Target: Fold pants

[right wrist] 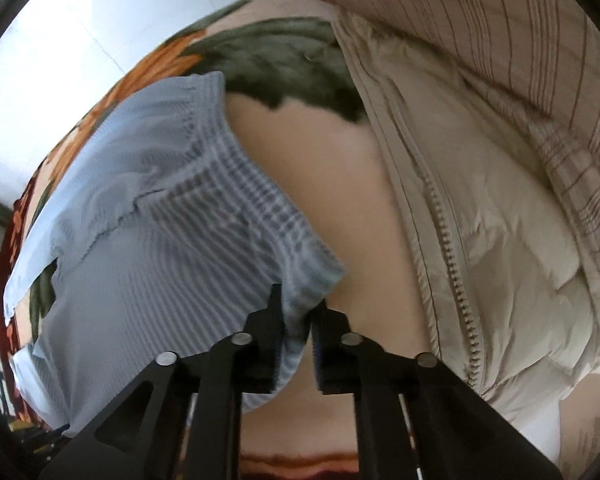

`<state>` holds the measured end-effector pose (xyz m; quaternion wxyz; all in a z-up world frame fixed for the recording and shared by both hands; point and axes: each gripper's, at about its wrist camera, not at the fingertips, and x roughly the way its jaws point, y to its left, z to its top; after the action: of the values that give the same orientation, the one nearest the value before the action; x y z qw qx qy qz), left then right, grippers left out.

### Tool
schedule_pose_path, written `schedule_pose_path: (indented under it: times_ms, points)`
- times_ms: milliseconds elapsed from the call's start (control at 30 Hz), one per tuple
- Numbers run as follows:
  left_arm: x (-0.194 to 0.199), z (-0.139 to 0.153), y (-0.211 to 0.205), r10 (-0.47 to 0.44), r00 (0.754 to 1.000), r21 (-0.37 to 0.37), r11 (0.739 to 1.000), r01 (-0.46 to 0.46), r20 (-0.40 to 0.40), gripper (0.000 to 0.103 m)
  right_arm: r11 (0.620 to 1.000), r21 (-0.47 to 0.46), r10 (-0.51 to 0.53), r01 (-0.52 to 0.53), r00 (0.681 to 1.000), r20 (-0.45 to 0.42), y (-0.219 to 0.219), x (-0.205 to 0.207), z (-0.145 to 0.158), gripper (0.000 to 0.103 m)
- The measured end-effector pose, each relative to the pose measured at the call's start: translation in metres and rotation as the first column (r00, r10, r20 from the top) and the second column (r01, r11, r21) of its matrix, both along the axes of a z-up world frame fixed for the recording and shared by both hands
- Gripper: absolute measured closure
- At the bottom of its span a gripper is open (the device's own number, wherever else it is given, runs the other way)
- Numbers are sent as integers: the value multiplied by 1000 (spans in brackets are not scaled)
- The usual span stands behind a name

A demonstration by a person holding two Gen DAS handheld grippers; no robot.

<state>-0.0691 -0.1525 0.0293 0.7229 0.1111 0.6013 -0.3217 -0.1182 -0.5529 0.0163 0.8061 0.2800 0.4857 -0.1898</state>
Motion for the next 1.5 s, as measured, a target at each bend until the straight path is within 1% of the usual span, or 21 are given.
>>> schedule_pose_path:
  times_ms: [33, 67, 100, 200, 233, 300, 367, 433, 600, 767, 833, 867, 933, 1000, 1067, 1167, 1267, 1367, 1433, 1500]
  points:
    - [1, 1, 3, -1, 1000, -7, 1000, 1, -6, 82, 1000, 0, -3, 3, 1000, 3, -1, -1, 1, 82]
    - [1, 4, 5, 0, 1000, -19, 1000, 0, -15, 76, 1000, -5, -3, 3, 1000, 7, 0, -2, 2, 82]
    - [0, 6, 9, 5, 1000, -27, 1000, -5, -17, 73, 1000, -21, -1, 1, 1000, 7, 2, -4, 6, 80]
    - [-1, 18, 14, 3, 1000, -43, 999, -3, 8, 72, 994, -106, 11, -11, 1000, 1, 7, -9, 21, 73]
    - [-1, 23, 15, -1, 1000, -44, 999, 2, 25, 71, 992, -123, 18, -18, 1000, 3, 8, -10, 26, 73]
    - [1, 34, 16, -5, 998, -52, 999, 8, 55, 65, 986, -166, 38, -36, 999, 9, 10, -11, 39, 72]
    - [5, 42, 14, 0, 997, -65, 998, 5, 75, 64, 979, -197, 54, -50, 998, 14, 10, -9, 47, 72]
    - [16, 47, 2, 6, 995, -78, 997, 2, 99, 63, 975, -210, 76, -68, 997, 28, 11, -1, 55, 70]
    - [44, 51, -17, 22, 986, -78, 997, -9, 164, 62, 974, -191, 131, -119, 990, 50, 18, 26, 56, 69]
    - [82, 39, -34, 71, 977, -58, 996, -61, 199, 61, 975, -157, 171, -157, 982, 79, 32, 47, 47, 69]
    - [96, 31, -38, 97, 975, -56, 995, -87, 198, 60, 972, -149, 196, -184, 978, 72, 38, 57, 40, 69]
    - [102, 26, -37, 106, 976, -56, 994, -97, 189, 58, 970, -151, 204, -192, 977, 64, 41, 60, 37, 69]
    - [111, 12, -37, 130, 977, -38, 991, -125, 168, 57, 964, -154, 224, -216, 974, 34, 44, 71, 28, 69]
    - [114, 1, -32, 143, 977, -3, 989, -145, 160, 57, 960, -159, 233, -229, 973, 5, 44, 75, 20, 69]
    - [111, -8, -27, 147, 971, 53, 986, -159, 188, 58, 958, -165, 235, -236, 972, -30, 42, 79, 10, 69]
    - [105, -13, -20, 138, 962, 86, 983, -162, 237, 58, 962, -142, 231, -233, 973, -32, 37, 80, 1, 69]
    - [104, -15, -11, 160, 954, 86, 979, -187, 255, 58, 967, -127, 222, -223, 975, -18, 34, 78, 0, 69]
    - [103, -12, -3, 196, 951, 53, 975, -214, 238, 58, 966, -134, 222, -222, 975, -14, 37, 74, 5, 69]
    - [98, -5, -1, 192, 951, 45, 977, -209, 240, 57, 969, -132, 212, -209, 977, 7, 38, 66, 15, 69]
    - [91, 3, 1, 171, 952, 56, 980, -191, 256, 54, 971, -138, 200, -195, 980, 18, 38, 58, 24, 68]
